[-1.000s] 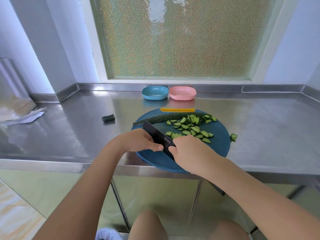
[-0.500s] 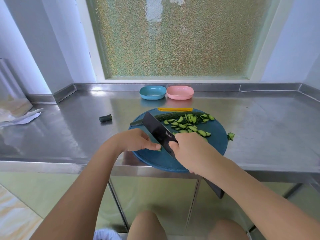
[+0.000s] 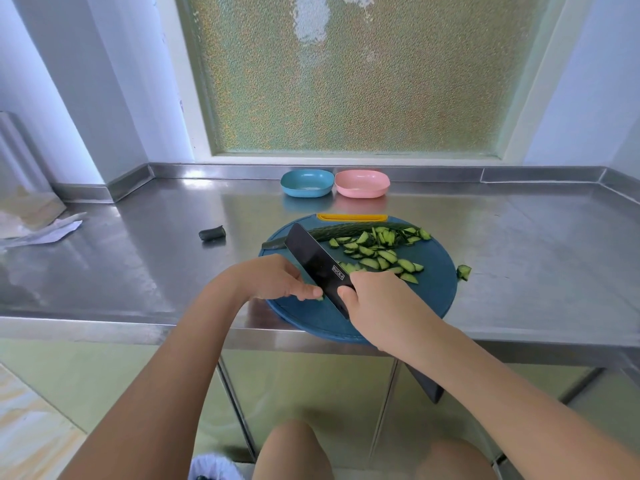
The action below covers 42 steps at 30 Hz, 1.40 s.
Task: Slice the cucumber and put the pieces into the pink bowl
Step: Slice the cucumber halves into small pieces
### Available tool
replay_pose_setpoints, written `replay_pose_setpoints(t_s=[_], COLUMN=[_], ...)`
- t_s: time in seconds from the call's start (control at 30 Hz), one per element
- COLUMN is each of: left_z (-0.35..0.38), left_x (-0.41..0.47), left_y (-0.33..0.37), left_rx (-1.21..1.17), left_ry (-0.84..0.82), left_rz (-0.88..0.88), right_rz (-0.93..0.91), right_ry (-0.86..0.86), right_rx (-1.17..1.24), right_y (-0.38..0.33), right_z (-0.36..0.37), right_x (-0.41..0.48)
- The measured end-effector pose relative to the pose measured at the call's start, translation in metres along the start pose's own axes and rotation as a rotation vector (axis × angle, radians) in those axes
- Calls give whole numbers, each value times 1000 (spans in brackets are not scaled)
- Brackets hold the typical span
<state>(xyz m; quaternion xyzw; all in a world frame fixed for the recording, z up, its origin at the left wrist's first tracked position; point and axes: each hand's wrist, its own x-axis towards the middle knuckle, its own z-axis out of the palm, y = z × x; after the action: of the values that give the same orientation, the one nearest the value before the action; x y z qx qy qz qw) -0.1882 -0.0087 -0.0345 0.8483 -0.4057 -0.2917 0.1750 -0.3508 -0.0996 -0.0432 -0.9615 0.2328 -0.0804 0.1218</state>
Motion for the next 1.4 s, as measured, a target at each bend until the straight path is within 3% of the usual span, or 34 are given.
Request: replay_pose_setpoints(t_s=[0.57,1.1,1.4], left_z=[-1,-1,-3], left_x=[-2,-4,-1], left_y=[2,-7,22], left_rx=[-68,-133,261], left_ry=[10,45,-26], left_rz=[7,-5,-80], right_rz=[-29,63,153], right_ry=[45,-54,-21], right_rx=[-37,101,181], right_y=[-4,-5,5], right_z=[5,8,-4], right_x=[-2,-1,-5])
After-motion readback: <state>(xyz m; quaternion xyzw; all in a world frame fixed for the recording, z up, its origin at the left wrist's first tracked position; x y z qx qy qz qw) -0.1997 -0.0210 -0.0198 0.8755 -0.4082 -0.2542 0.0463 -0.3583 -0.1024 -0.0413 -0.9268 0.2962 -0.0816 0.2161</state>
